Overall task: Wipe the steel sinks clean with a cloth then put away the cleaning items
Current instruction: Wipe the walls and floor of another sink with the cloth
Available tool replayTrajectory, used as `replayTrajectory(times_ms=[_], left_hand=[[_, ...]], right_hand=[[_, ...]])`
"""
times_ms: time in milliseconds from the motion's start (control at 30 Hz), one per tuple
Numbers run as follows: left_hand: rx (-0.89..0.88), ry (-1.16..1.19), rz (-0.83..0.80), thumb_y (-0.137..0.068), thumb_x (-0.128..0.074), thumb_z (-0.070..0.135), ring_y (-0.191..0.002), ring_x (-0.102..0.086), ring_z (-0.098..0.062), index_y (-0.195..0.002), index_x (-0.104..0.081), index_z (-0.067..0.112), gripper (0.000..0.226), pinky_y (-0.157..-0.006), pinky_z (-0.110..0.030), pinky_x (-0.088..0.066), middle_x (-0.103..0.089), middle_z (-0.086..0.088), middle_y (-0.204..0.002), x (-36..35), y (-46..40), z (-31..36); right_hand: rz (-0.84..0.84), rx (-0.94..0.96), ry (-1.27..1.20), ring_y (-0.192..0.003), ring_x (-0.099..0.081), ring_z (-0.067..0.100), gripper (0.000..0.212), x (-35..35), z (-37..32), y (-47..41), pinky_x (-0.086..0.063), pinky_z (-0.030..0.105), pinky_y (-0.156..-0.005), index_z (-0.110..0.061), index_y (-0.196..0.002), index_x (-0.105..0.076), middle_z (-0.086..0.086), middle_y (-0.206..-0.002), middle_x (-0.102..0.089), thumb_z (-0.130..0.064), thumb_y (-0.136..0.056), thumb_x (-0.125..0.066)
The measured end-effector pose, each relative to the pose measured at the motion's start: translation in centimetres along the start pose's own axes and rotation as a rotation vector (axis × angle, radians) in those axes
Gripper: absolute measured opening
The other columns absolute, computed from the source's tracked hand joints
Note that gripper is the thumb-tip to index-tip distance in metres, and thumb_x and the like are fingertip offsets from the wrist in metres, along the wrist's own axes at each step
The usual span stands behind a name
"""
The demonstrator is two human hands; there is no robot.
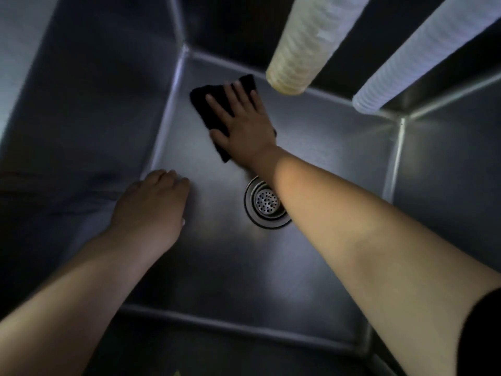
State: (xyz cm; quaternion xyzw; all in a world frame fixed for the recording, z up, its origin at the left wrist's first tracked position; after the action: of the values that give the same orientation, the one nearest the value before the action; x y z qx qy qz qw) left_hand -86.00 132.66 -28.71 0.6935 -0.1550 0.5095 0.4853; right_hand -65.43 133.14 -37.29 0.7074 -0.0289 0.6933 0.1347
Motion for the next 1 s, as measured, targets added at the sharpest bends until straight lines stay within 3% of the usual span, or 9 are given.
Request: replayTrajectory(times_ms=[200, 367, 600, 767, 1000], left_hand=[[-0.026, 0.017, 0.028, -0.084, -0.059, 0.035, -0.132, -0.03, -0.021, -0.138, -0.033, 0.019, 0.063, -0.101, -0.035, -0.035, -0.036, -0.001, -0.141, 0.3, 0.1, 0.2], [-0.036, 0.02, 0.016, -0.085, -0.057, 0.035, -0.132, -0.03, -0.02, -0.138, -0.032, 0.02, 0.061, -0.099, -0.034, -0.035, -0.036, 0.0, -0.142, 0.4, 0.1, 0.7], [-0.08, 0.06, 0.019, -0.087, -0.058, 0.032, -0.131, -0.03, -0.023, -0.133, -0.038, 0.019, 0.052, -0.099, -0.038, -0.035, -0.039, -0.003, -0.139, 1.0, 0.3, 1.6], [-0.085, 0.115, -0.021, -0.09, -0.053, 0.031, -0.141, -0.017, -0.021, -0.144, -0.023, 0.02, 0.063, -0.106, -0.037, -0.029, -0.026, -0.002, -0.151, 1.4, 0.3, 2.1], [-0.12, 0.12, -0.064, -0.09, -0.052, 0.023, -0.143, -0.012, -0.022, -0.146, -0.019, 0.019, 0.066, -0.109, -0.037, -0.026, -0.02, -0.004, -0.154, 2.0, 0.7, 3.0]], right_hand=[[0.027, -0.319, -0.048, -0.144, -0.011, 0.033, 0.069, -0.4, 7.8, 4.6, -0.007, 0.048, -0.117, -0.029, -0.15, -0.017, 0.013, -0.156, -0.018, -0.056, -0.089, -0.03], [0.005, -0.44, 0.002, -0.146, -0.004, 0.03, 0.072, -0.5, 13.6, 8.9, -0.001, 0.044, -0.117, -0.02, -0.151, -0.017, 0.015, -0.157, -0.011, -0.052, -0.088, -0.032], [-0.085, -0.826, -0.008, -0.145, 0.0, 0.031, 0.069, -1.6, 16.4, 16.1, 0.001, 0.044, -0.117, -0.021, -0.151, -0.005, 0.017, -0.158, -0.004, -0.053, -0.094, -0.026], [-0.13, -0.765, 0.013, -0.145, 0.0, 0.033, 0.069, -2.2, 12.4, 21.5, 0.001, 0.045, -0.117, -0.023, -0.151, -0.007, 0.02, -0.157, -0.004, -0.053, -0.094, -0.03], [-0.237, -0.54, 0.04, -0.14, -0.009, 0.048, 0.075, -2.5, 3.8, 29.5, -0.01, 0.056, -0.112, -0.014, -0.149, -0.018, 0.032, -0.151, -0.014, -0.054, -0.09, -0.042]])
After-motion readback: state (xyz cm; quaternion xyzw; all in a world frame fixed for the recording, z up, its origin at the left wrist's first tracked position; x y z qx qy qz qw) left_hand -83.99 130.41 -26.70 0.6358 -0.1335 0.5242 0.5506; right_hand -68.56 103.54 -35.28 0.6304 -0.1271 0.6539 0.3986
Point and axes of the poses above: each hand's wrist, its own y-axis away from the middle knuckle, its own x-axis out of the back of the hand, z = x × y, the point moved 3 cm from there along -y, towards the middle knuckle
